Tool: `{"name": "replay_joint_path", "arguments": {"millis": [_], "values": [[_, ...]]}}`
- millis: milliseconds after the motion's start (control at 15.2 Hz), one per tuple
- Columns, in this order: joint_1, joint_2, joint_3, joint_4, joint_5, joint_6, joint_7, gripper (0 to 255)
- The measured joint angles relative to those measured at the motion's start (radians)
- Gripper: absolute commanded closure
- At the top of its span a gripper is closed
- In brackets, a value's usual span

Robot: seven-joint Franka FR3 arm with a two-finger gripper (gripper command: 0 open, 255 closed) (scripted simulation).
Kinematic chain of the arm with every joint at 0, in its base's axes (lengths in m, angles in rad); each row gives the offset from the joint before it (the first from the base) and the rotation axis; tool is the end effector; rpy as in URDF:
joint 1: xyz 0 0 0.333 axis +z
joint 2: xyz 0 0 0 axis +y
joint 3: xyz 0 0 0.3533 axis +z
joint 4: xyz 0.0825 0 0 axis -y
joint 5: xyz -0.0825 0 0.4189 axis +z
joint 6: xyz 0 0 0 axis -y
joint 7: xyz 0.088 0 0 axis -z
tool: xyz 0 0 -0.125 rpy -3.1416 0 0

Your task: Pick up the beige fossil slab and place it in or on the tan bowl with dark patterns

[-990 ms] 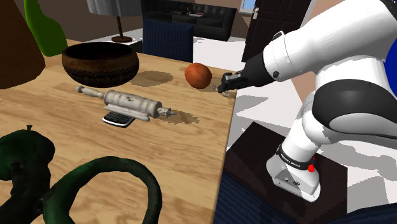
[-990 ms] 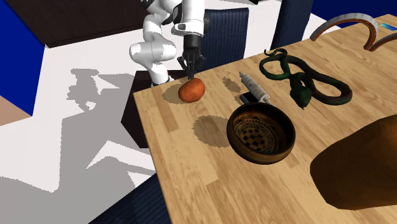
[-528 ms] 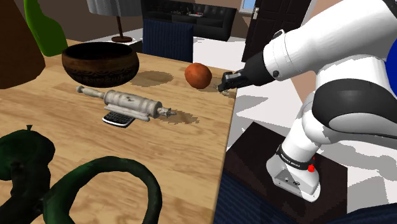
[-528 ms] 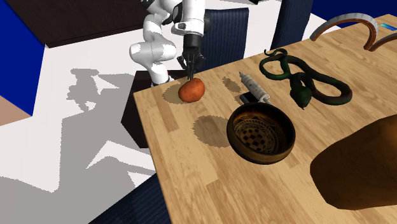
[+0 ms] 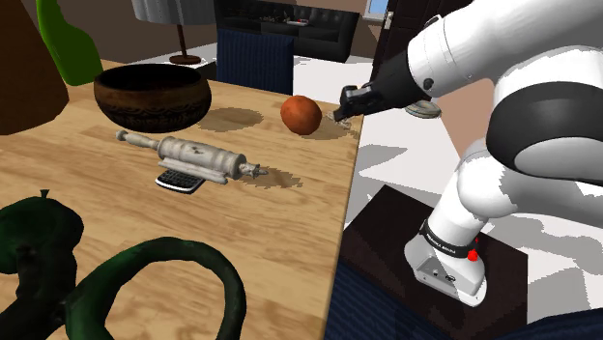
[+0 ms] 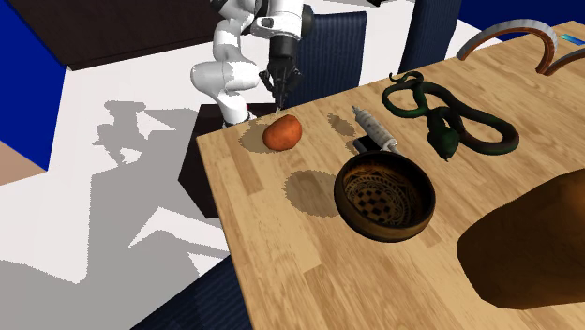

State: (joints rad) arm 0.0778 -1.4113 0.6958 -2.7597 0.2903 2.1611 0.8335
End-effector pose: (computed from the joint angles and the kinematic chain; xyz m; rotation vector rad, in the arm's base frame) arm 0.1746 0.2312 0.5403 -2.7729 0.5821 -1.2287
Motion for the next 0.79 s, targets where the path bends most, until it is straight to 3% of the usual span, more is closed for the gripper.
{"name": "replay_joint_path", "arguments": {"millis": [792], "values": [[-0.064, 0.05, -0.093, 0.159, -0.06, -0.095, -0.049, 255]]}}
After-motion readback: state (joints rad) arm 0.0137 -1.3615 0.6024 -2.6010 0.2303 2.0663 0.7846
